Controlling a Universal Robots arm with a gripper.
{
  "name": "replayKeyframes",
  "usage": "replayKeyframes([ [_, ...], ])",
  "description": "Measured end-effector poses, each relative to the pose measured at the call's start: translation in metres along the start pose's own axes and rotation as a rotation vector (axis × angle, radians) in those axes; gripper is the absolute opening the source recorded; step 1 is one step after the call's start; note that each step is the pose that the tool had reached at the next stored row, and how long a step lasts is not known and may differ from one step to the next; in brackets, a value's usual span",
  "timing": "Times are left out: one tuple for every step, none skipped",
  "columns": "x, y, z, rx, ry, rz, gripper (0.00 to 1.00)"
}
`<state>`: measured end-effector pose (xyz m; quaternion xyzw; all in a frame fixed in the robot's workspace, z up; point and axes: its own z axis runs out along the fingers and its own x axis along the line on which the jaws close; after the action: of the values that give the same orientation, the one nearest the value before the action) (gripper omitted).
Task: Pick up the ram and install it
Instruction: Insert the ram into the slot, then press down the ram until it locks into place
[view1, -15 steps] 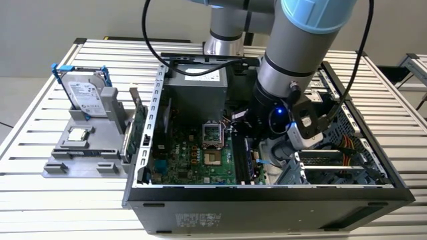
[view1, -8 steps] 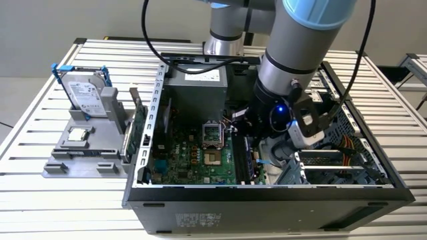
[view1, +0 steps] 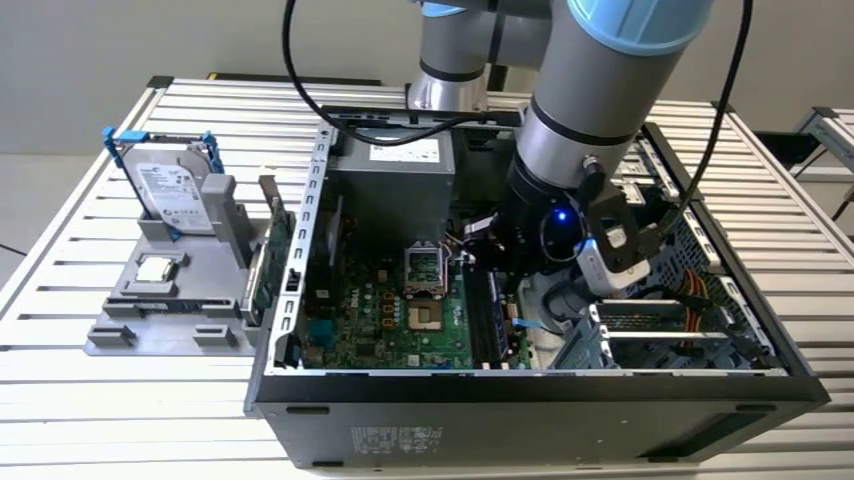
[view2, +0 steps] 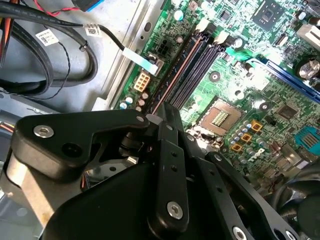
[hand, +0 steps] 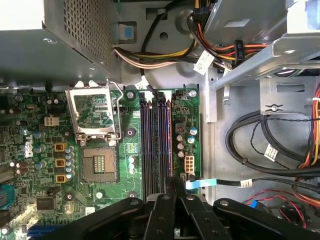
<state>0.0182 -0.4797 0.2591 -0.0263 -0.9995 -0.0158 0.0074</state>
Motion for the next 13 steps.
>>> replayKeyframes([
  [0.0, 0.0002, 0.0, 0.0003, 0.0001, -0.007, 0.0],
  [0.0, 0.0004, 0.0, 0.0007, 0.0006, -0.025, 0.0],
  [0.0001, 0.0003, 0.0, 0.001, 0.0011, -0.042, 0.0],
  [0.0001, 0.0003, 0.0001, 0.0012, 0.0017, -0.061, 0.0],
  [0.0001, 0.0004, 0.0002, 0.0013, 0.0022, -0.078, 0.0],
  [0.0, 0.0004, 0.0002, 0.0017, 0.0028, -0.098, 0.0],
  [0.0, 0.0004, 0.0003, 0.002, 0.0034, -0.115, 0.0],
  [0.0, 0.0004, 0.0003, 0.0022, 0.0039, -0.133, 0.0],
  [0.0, 0.0004, 0.0004, 0.0025, 0.0044, -0.151, 0.0],
  [0.0, 0.0007, 0.0007, 0.0023, 0.0047, -0.163, 0.0],
  [0.0, 0.0008, 0.0009, 0.0025, 0.0052, -0.178, 0.0],
  [0.0, 0.0009, 0.001, 0.003, 0.0058, -0.195, 0.0],
  [0.0001, 0.0009, 0.001, 0.0034, 0.0064, -0.211, 0.0],
])
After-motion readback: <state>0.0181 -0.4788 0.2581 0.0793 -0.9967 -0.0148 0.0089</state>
